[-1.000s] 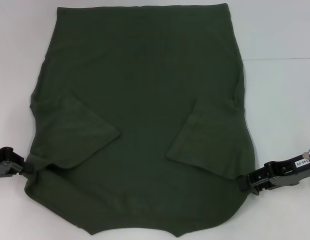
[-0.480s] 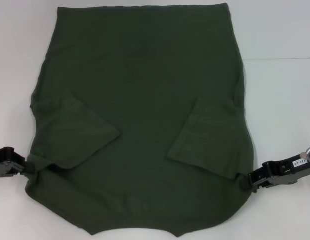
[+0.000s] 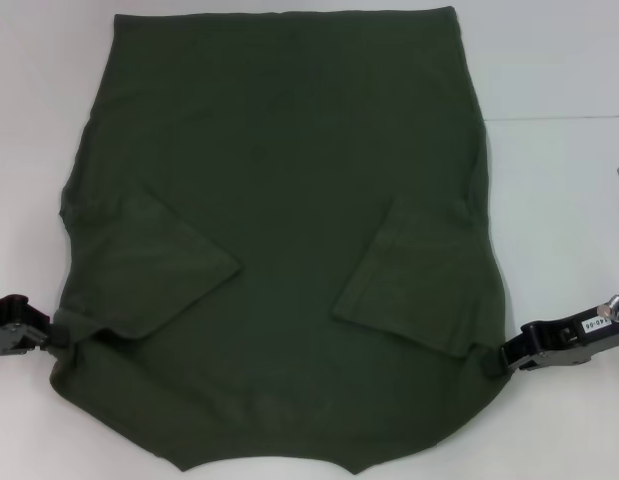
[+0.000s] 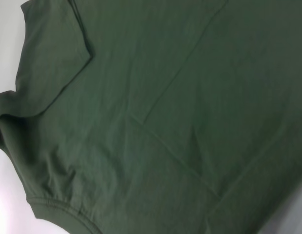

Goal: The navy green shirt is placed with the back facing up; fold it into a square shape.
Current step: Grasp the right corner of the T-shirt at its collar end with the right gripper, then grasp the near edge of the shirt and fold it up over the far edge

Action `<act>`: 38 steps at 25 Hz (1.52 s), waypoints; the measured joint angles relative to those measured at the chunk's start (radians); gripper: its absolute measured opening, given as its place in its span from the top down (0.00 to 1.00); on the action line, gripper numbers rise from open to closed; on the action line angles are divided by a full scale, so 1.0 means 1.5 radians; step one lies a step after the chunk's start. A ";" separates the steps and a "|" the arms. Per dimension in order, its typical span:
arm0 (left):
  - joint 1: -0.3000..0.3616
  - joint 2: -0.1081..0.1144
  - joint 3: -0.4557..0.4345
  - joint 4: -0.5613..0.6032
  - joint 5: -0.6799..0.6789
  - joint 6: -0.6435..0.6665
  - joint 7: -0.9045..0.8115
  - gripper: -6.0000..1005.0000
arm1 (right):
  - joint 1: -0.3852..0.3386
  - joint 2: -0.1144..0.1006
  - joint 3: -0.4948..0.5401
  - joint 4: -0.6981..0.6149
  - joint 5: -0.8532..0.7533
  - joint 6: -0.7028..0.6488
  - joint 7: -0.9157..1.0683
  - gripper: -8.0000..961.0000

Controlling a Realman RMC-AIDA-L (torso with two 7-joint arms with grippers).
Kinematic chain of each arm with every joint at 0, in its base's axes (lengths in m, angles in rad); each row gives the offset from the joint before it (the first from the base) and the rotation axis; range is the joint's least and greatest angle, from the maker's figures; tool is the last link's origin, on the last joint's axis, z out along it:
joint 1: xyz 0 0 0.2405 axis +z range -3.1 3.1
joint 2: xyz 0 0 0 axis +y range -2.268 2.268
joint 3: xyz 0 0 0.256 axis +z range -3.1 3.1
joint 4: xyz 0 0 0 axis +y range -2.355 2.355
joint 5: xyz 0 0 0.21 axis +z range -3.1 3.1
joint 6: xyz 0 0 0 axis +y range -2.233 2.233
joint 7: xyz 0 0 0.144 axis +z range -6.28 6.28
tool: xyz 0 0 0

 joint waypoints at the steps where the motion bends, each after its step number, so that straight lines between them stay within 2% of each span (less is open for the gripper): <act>1: 0.000 0.000 0.000 0.000 0.000 0.000 0.000 0.97 | 0.000 0.000 0.000 0.000 0.000 0.000 -0.002 0.87; 4: 0.000 0.000 0.000 0.001 0.000 0.008 0.002 0.97 | -0.001 -0.002 0.001 -0.002 0.001 -0.001 -0.013 0.90; 8: 0.002 0.006 -0.013 0.002 -0.001 0.044 0.023 0.97 | -0.011 -0.018 0.016 -0.013 0.007 -0.021 -0.049 0.90; 11: 0.006 0.011 -0.041 0.002 -0.001 0.097 0.058 0.97 | -0.026 -0.029 0.043 -0.034 0.010 -0.054 -0.090 0.90; 15: 0.009 0.013 -0.046 0.002 -0.002 0.155 0.093 0.97 | -0.044 -0.039 0.078 -0.064 0.013 -0.124 -0.161 0.90; 21: 0.019 0.013 -0.039 0.002 0.004 0.234 0.137 0.97 | -0.071 -0.043 0.088 -0.103 0.013 -0.197 -0.222 0.90; 28: 0.032 0.018 -0.045 0.010 0.004 0.299 0.177 0.97 | -0.088 -0.048 0.119 -0.108 0.013 -0.260 -0.299 0.90; 31: 0.017 0.025 -0.076 0.013 0.000 0.295 0.170 0.97 | -0.075 -0.049 0.171 -0.108 0.015 -0.247 -0.301 0.90; 36: -0.012 0.034 -0.220 0.012 -0.009 0.250 0.140 0.97 | -0.052 -0.050 0.228 -0.104 0.050 -0.188 -0.297 0.90; 38: -0.019 0.035 -0.246 0.009 -0.028 0.218 0.135 0.97 | -0.045 -0.048 0.233 -0.100 0.081 -0.157 -0.295 0.90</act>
